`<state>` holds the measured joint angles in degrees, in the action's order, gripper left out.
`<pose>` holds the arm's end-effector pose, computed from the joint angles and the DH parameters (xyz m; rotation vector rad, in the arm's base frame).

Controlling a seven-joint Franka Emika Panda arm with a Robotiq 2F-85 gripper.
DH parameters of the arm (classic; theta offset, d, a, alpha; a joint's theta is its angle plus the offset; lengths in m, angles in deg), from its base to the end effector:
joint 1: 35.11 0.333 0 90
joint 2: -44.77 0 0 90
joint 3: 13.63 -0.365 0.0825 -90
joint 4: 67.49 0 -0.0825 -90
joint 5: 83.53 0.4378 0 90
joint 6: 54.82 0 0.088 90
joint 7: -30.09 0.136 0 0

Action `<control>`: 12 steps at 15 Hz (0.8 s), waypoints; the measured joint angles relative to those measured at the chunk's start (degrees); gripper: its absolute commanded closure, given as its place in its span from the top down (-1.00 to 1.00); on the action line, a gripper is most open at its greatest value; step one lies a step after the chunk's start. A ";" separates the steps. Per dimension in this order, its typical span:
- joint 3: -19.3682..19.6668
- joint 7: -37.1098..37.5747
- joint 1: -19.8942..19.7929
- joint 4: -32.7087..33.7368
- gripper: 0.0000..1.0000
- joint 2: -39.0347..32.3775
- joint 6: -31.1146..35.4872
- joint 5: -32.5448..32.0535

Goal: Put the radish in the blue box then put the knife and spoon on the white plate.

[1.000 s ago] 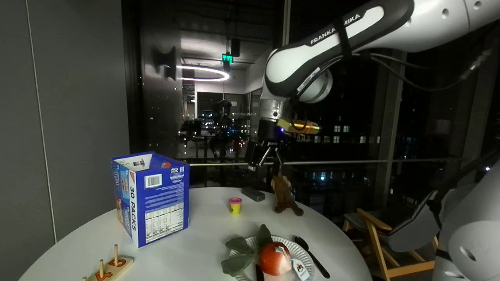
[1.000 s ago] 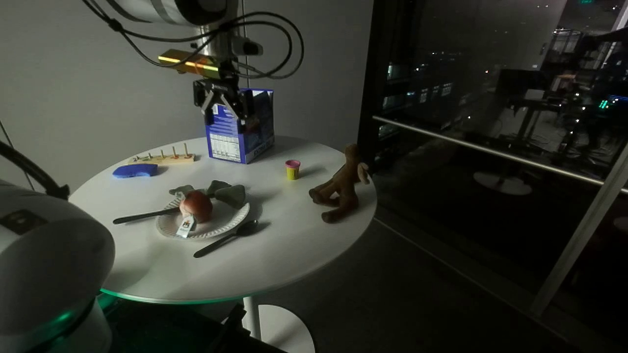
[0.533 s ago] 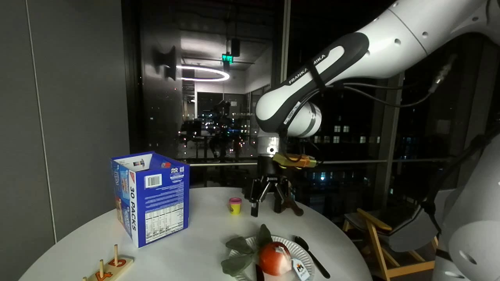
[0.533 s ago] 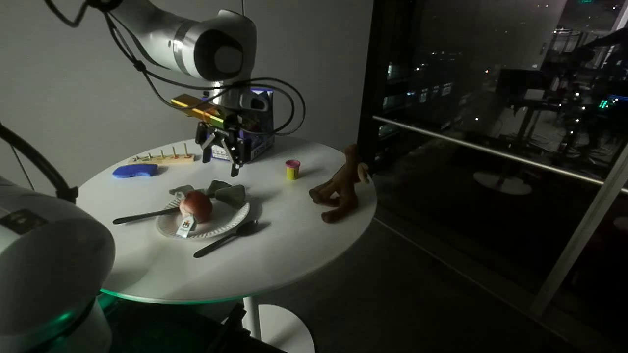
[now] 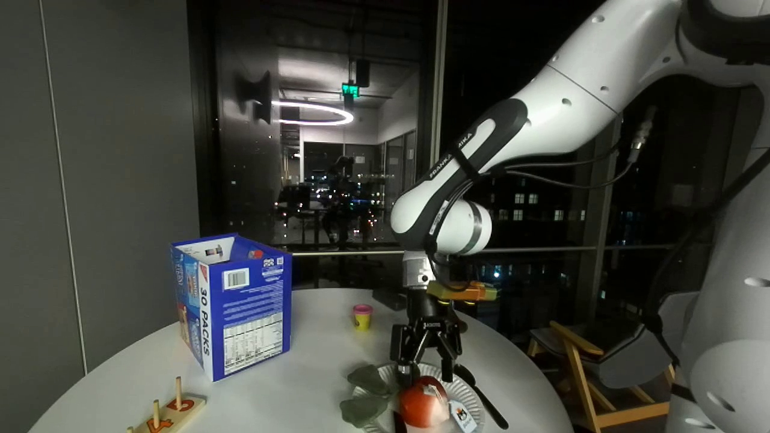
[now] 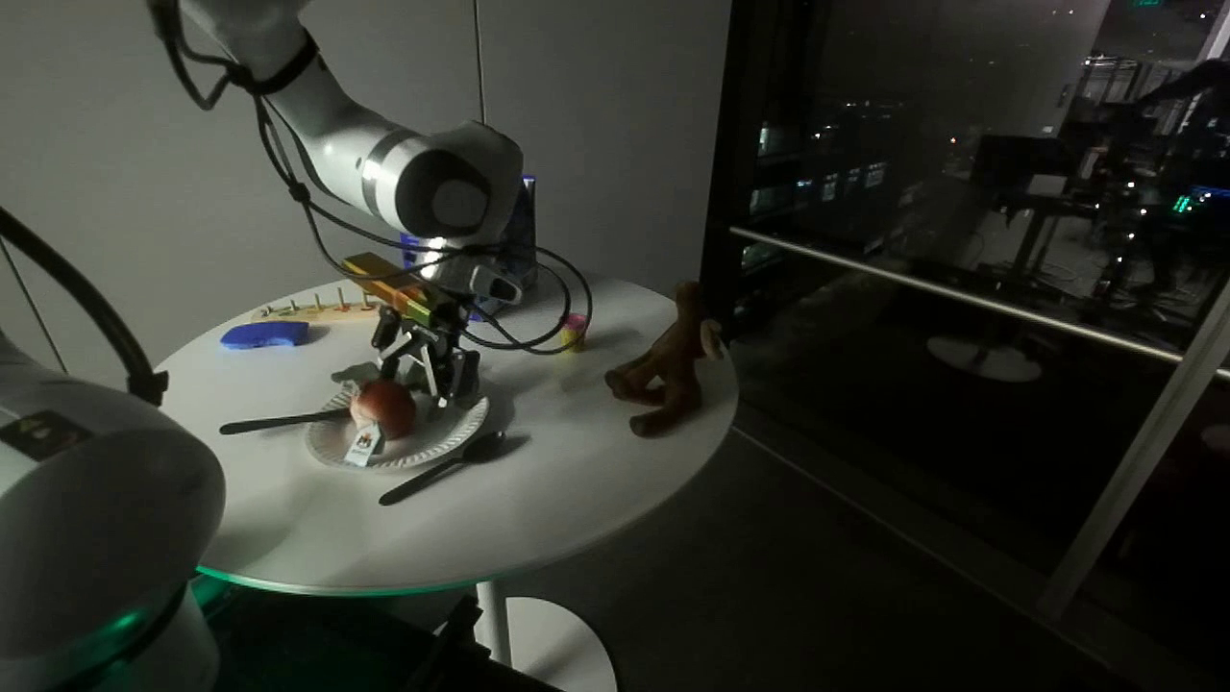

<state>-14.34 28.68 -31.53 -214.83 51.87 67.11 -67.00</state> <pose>0.4205 0.0511 0.2666 -2.8926 0.1355 0.4721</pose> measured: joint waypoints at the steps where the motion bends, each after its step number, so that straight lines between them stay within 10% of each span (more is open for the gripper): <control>1: 0.06 -0.50 -0.08 0.01 0.36 -1.23 0.35 0.39; 8: 0.09 -1.97 -0.79 0.92 -0.70 -4.28 1.37 2.28; 12: -0.29 -0.63 -0.80 0.49 -0.79 -1.78 1.42 -0.62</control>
<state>-14.62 28.05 -32.33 -214.34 50.09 68.53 -67.62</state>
